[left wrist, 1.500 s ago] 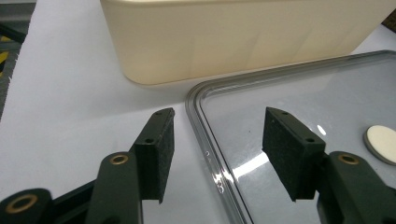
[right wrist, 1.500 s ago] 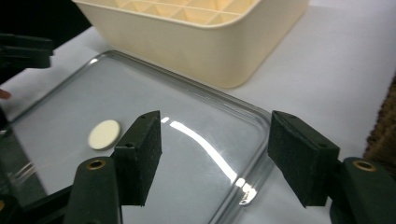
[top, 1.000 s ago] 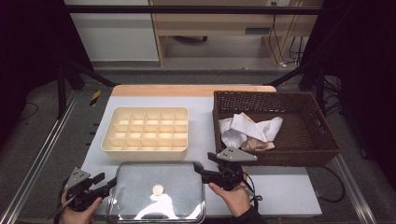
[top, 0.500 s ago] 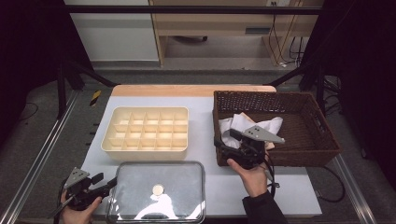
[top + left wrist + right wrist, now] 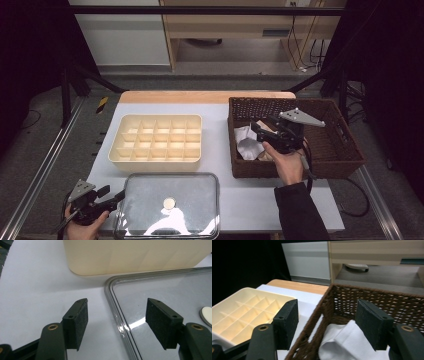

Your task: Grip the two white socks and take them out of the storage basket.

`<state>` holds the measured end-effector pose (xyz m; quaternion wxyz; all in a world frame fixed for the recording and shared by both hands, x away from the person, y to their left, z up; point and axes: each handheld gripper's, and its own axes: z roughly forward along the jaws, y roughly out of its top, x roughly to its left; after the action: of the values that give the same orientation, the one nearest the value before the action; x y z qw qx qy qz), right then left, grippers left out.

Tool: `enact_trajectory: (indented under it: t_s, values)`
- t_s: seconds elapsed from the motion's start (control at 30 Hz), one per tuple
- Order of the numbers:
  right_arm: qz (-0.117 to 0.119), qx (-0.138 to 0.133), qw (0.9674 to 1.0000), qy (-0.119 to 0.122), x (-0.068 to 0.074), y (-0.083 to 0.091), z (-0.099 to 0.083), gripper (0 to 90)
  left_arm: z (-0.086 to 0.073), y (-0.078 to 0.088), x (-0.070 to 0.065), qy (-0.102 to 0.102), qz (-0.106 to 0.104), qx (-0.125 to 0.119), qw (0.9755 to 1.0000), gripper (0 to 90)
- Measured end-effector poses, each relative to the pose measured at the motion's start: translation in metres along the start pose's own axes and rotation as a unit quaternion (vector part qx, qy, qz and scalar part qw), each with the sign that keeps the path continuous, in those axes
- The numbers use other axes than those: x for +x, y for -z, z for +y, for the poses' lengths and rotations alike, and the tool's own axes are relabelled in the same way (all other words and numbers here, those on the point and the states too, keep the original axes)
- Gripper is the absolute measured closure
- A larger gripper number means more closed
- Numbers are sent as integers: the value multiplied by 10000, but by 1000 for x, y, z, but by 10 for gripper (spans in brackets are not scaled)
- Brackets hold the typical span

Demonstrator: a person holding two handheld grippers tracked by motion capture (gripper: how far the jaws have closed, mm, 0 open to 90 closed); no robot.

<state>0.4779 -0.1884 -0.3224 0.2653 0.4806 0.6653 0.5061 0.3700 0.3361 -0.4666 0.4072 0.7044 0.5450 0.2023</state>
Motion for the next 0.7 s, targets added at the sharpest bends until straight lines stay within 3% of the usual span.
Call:
enact_trajectory:
  t_s: [0.23,0.43,0.53,0.7]
  values:
    - [-212,113,9997,27,-14,-17,10,358,0,0,1,-1,72,-25,10000,324]
    - [-400,230,9989,64,-21,-32,15,364,0,-2,0,-113,258,-10,9996,322]
    - [-447,248,9987,15,-26,-38,16,367,0,-1,0,-198,384,-50,9991,341]
    - [-538,364,9979,-72,-34,-48,14,367,0,0,0,-211,330,-120,9992,420]
